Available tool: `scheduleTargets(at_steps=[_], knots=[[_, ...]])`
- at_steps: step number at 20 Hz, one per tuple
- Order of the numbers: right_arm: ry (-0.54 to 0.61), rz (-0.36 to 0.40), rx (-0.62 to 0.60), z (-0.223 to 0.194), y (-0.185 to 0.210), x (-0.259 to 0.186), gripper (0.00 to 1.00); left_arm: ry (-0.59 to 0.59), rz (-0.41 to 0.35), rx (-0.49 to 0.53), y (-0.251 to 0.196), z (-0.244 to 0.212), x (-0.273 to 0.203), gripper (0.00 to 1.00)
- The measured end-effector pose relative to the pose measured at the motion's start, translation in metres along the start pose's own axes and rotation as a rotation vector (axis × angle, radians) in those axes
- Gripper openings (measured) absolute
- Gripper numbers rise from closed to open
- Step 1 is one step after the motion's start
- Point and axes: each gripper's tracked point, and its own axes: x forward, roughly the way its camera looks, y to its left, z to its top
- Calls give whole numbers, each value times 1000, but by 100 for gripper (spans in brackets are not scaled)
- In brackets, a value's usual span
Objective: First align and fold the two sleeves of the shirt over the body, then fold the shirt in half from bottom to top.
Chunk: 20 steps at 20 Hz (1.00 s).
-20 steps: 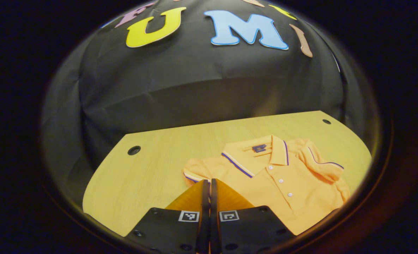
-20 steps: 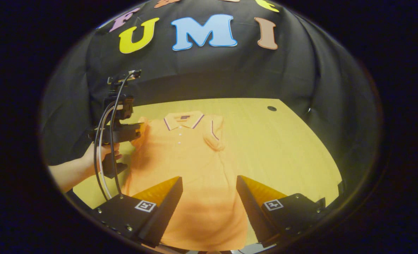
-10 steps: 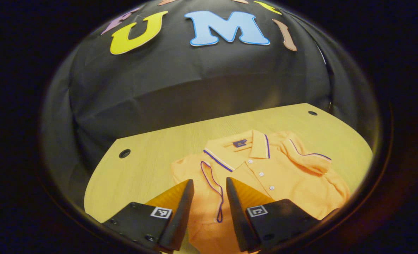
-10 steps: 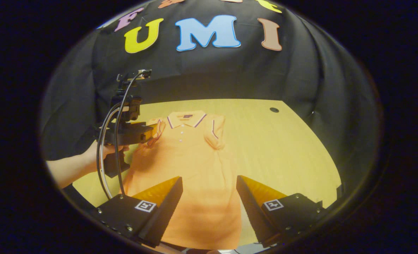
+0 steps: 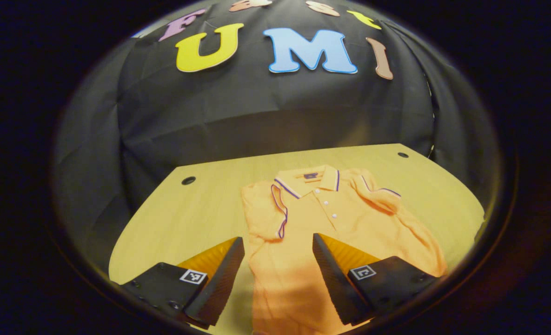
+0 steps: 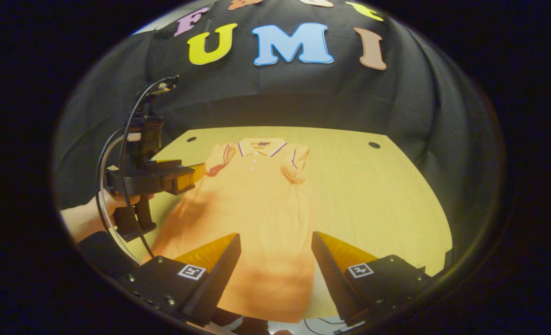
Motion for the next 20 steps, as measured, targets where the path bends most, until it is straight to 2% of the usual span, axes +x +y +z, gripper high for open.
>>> scheduleTargets(at_steps=[1, 2, 4, 5, 7, 8, 9, 10, 11, 13, 14, 15, 16, 18, 20], knots=[[1, 7, -2, -5, 0, -5, 95, 4, 4, -8, -1, -10, -14, 100], [0, 12, -1, -11, 0, -10, 95, 7, 7, -15, -2, -18, -29, 96], [-7, 13, 1, -21, -3, -21, 95, 17, 4, -30, -9, -36, -56, 96], [-5, 10, 1, -27, -5, -27, 95, 22, 1, -35, -11, -44, -69, 100], [4, 8, 3, -43, -10, -38, 95, 31, 3, -40, -13, -58, -93, 100], [12, 7, 5, -51, -13, -41, 95, 36, 3, -45, -14, -65, -105, 96], [20, 4, 9, -58, -17, -45, 95, 40, 2, -55, -15, -74, -118, 96], [28, 2, 16, -66, -20, -49, 95, 48, 1, -70, -14, -82, -130, 100], [39, 2, 22, -72, -22, -53, 95, 59, 4, -80, -12, -91, -140, 100], [57, -9, 31, -86, -28, -56, 95, 70, 20, -79, -4, -107, -157, 100], [68, -15, 35, -92, -30, -57, 95, 82, 25, -78, 1, -116, -164, 96], [80, -20, 41, -96, -30, -56, 95, 99, 25, -82, 4, -124, -172, 100], [90, -22, 47, -102, -30, -54, 95, 112, 23, -90, 7, -132, -178, 96], [113, -36, 56, -110, -30, -49, 95, 133, 20, -96, 13, -147, -186, 100], [146, -69, 70, -121, -34, -43, 95, 157, 8, -92, 14, -159, -189, 99]])
